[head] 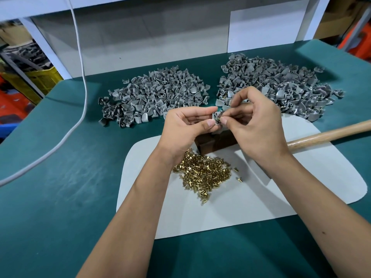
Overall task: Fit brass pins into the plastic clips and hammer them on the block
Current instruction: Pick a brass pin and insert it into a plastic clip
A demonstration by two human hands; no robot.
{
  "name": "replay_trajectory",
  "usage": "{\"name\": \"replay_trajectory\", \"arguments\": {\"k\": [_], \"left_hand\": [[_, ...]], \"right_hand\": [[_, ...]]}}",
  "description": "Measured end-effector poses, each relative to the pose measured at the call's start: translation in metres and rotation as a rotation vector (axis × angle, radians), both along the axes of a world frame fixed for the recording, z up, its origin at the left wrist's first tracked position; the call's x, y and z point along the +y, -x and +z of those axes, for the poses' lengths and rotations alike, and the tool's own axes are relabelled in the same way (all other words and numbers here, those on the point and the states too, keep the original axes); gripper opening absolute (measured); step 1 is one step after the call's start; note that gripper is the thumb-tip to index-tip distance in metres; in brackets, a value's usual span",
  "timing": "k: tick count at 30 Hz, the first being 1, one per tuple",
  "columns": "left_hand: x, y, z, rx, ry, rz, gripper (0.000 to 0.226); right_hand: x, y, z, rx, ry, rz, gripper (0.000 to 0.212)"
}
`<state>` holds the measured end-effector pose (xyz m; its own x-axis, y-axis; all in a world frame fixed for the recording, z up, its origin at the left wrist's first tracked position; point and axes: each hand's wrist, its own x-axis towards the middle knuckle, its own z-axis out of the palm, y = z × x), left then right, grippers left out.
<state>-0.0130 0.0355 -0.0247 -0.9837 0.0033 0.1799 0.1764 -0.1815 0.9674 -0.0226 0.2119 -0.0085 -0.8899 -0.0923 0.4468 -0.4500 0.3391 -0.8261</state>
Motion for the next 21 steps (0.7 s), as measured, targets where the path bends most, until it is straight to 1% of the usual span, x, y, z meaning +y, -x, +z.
{"name": "replay_trajectory", "arguments": {"k": [3, 7, 14, 18, 21], "left_hand": [[0.0, 0.0, 0.0, 0.011, 0.016, 0.0, 0.033], [0.003, -0.001, 0.001, 0.02, 0.016, 0.013, 0.031], [0.011, -0.001, -0.001, 0.041, 0.02, 0.045, 0.031], [0.012, 0.0, -0.003, 0.046, 0.009, 0.063, 0.03], [0.011, 0.001, -0.003, 0.047, -0.01, 0.062, 0.029]], "right_hand": [[0.0, 0.0, 0.001, -0.002, -0.012, 0.008, 0.035], [-0.002, -0.002, 0.0, 0.039, -0.056, -0.052, 0.035], [-0.007, -0.005, -0.003, 0.131, -0.152, -0.12, 0.024], [-0.009, -0.005, -0.006, 0.167, -0.148, -0.136, 0.021], [-0.007, -0.005, -0.008, 0.185, -0.096, -0.118, 0.02]]}}
